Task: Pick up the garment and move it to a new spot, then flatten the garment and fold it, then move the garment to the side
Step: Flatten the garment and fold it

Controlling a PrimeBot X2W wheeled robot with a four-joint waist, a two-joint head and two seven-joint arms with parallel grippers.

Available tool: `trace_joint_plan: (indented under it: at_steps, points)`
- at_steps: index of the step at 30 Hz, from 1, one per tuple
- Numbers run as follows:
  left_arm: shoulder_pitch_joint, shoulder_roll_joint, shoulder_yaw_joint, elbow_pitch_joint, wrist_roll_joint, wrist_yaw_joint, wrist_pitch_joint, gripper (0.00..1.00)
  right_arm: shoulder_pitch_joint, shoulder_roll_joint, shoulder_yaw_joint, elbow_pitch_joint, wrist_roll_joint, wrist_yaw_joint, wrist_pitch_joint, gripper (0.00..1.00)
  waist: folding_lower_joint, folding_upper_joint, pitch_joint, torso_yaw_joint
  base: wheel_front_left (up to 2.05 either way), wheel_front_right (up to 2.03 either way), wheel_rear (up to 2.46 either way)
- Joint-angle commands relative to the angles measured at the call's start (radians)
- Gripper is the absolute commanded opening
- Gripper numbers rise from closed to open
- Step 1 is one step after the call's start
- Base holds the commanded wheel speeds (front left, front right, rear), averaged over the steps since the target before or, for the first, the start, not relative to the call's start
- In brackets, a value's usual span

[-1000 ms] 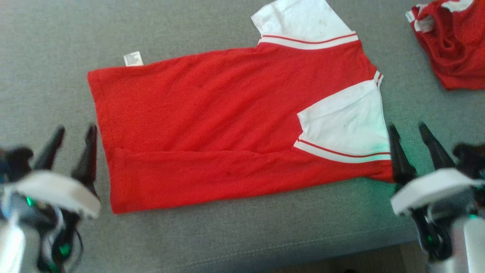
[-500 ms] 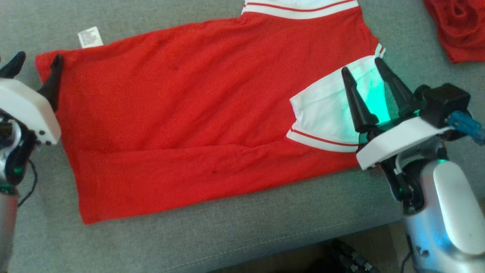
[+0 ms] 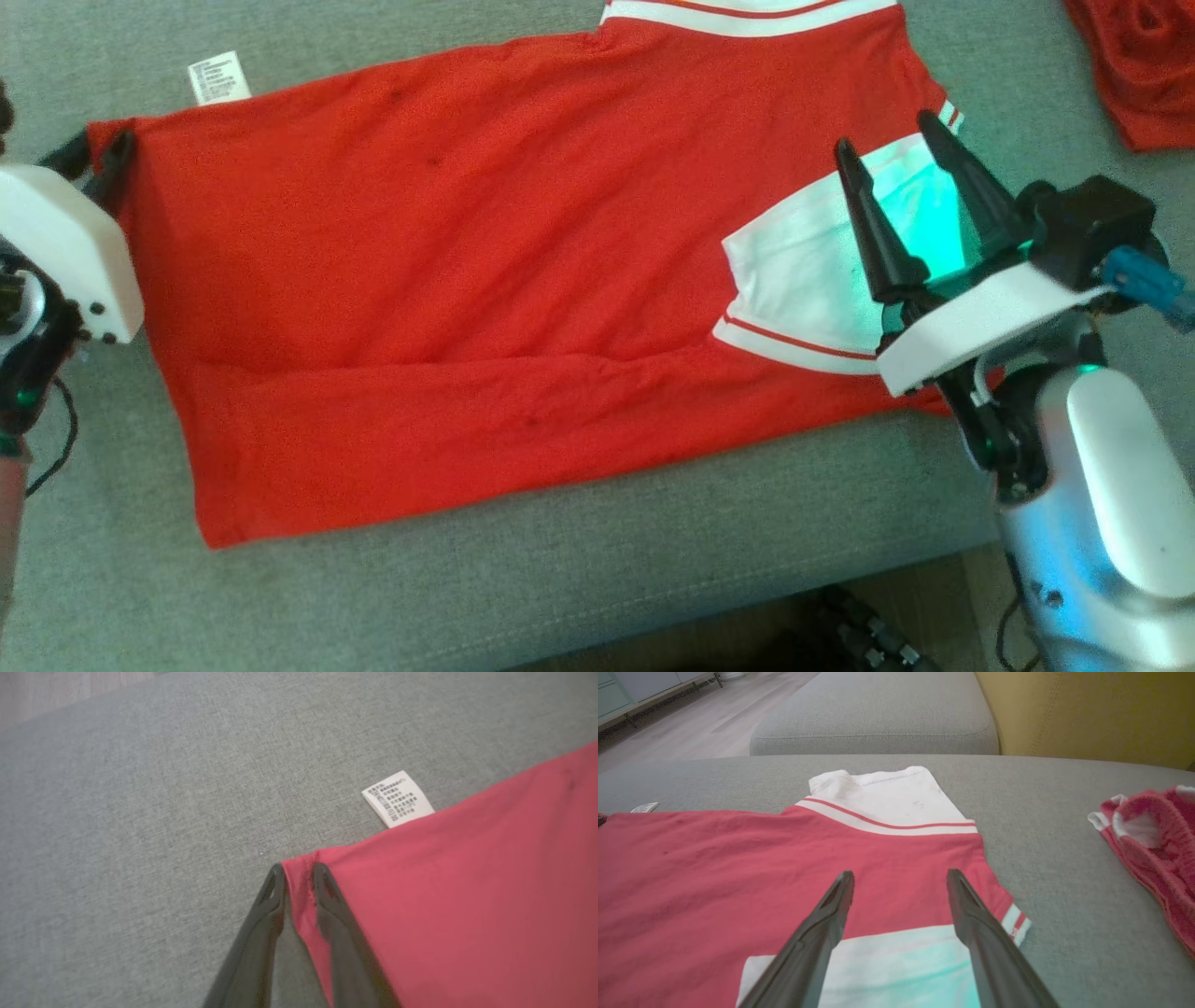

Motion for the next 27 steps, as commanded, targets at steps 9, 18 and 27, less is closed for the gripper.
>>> trace_joint_plan:
  at_steps: [9,18,27]
  points:
    - [-0.023,-0.001,0.003,-0.066,0.005,-0.002,-0.07,0.0,-0.134,-0.048,0.033,0.016,0.0,-0.001,0.043,1.0,-0.0001,0.0,-0.015,0.039,0.0,0.0,0.0]
    - [-0.046,-0.087,-0.037,-0.104,0.018,-0.004,-0.226,0.0,-0.431,-0.108,0.005,0.271,-0.054,-0.001,0.139,1.0,-0.0001,0.0,-0.007,0.157,0.0,0.0,0.0]
    - [-0.114,-0.181,-0.117,-0.064,0.028,-0.026,-0.307,0.0,-0.644,-0.174,-0.024,0.571,-0.105,-0.001,0.255,1.0,-0.0001,0.0,0.022,0.285,0.0,0.0,0.0]
